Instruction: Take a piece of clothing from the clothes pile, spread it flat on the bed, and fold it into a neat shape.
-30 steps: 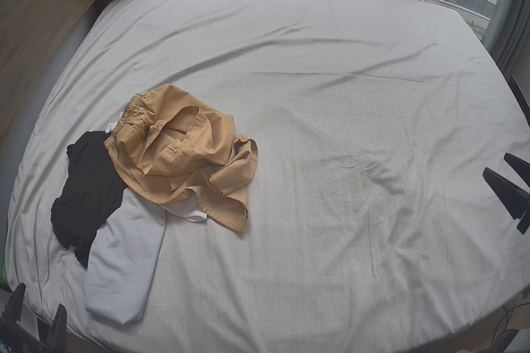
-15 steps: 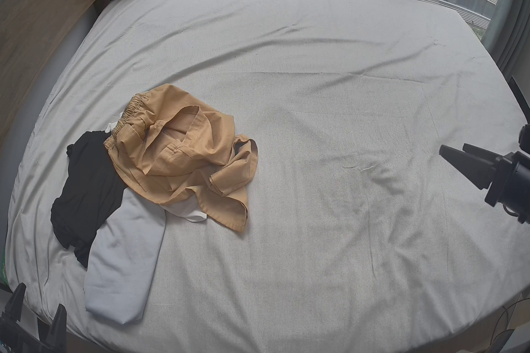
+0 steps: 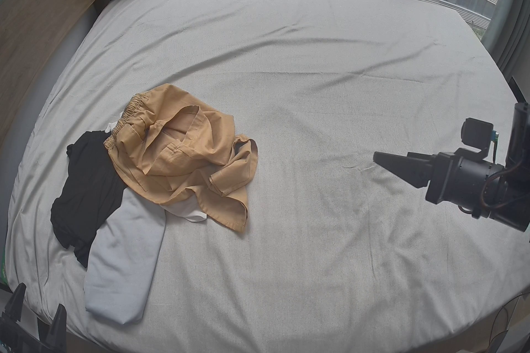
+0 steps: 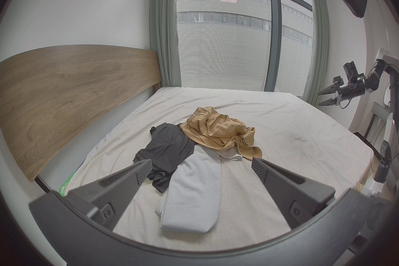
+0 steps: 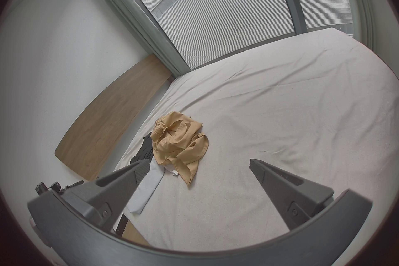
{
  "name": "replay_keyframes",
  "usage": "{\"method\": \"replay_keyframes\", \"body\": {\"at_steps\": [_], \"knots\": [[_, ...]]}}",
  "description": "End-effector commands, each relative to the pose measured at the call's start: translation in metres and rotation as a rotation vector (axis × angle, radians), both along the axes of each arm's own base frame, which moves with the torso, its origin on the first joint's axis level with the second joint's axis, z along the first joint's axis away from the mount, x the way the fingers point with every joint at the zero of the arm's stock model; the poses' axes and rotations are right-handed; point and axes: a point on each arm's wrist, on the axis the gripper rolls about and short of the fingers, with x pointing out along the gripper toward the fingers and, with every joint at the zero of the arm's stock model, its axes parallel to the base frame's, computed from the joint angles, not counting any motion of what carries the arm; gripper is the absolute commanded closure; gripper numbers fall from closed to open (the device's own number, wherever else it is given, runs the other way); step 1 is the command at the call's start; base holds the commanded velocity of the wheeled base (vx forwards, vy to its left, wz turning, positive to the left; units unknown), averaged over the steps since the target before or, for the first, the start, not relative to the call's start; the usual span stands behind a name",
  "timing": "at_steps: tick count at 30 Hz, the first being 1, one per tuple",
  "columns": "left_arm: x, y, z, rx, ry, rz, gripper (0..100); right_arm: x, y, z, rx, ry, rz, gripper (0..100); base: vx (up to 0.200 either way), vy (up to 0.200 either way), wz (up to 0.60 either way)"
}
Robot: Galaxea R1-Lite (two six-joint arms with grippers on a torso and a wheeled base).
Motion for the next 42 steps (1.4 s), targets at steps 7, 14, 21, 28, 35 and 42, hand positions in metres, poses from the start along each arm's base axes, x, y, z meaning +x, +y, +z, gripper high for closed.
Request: {"method": "replay_keyframes", "body": {"at_steps": [7, 14, 21, 28, 35, 42], "knots": [[0.000, 0.000, -0.005, 0.001, 0.001, 0.000, 0, 0.021, 0.044, -0.017, -0.012, 0.017, 0.097, 0, 0.000, 0.000, 0.00], [0.000, 0.000, -0.005, 0.000, 0.001, 0.000, 0, 0.031, 0.070, -0.030, -0.032, 0.044, 0.149, 0, 0.000, 0.000, 0.00], [0.000, 0.000, -0.005, 0.001, 0.001, 0.000, 0, 0.048, 0.088, -0.049, -0.058, 0.080, 0.159, 0, 0.000, 0.000, 0.00], [0.000, 0.000, -0.005, 0.001, 0.001, 0.000, 0, 0.078, 0.117, -0.072, -0.075, 0.106, 0.175, 0, 0.000, 0.000, 0.00], [0.000, 0.000, -0.005, 0.001, 0.001, 0.000, 0, 0.094, 0.133, -0.090, -0.091, 0.127, 0.178, 0, 0.000, 0.000, 0.00], [0.000, 0.000, -0.005, 0.001, 0.001, 0.000, 0, 0.103, 0.148, -0.113, -0.116, 0.161, 0.189, 0, 0.000, 0.000, 0.00]]}}
